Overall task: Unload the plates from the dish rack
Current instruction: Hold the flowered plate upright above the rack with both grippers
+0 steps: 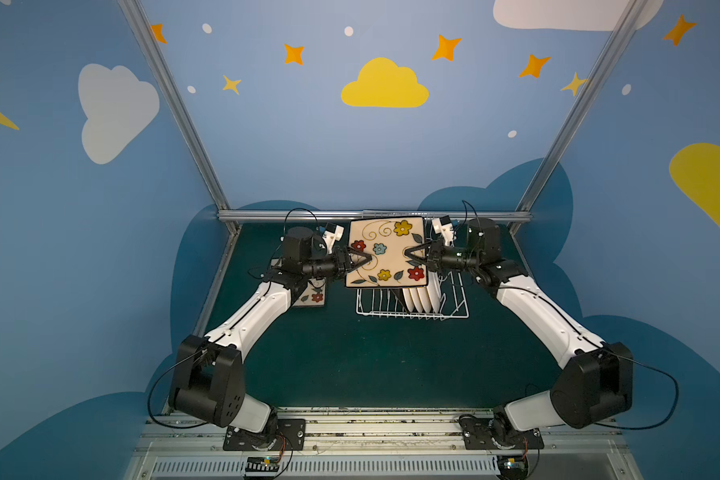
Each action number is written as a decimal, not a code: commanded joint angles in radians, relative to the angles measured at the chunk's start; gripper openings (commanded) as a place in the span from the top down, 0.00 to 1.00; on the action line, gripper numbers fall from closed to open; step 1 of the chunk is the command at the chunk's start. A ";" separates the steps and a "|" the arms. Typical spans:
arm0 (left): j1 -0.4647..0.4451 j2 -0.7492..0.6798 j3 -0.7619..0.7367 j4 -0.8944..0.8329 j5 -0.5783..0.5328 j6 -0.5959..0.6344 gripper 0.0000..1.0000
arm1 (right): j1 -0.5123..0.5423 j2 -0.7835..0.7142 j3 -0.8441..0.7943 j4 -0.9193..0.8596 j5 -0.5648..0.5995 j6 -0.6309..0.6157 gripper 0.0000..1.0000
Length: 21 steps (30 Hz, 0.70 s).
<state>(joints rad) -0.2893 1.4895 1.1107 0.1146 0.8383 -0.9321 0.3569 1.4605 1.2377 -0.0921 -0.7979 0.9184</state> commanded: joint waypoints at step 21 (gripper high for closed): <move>0.002 0.016 0.012 0.104 0.001 -0.062 0.97 | 0.003 0.011 0.012 0.168 -0.059 -0.002 0.68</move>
<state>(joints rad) -0.2775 1.4990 1.1145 0.1825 0.8642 -1.0180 0.3458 1.4826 1.2335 -0.0303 -0.8276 0.9401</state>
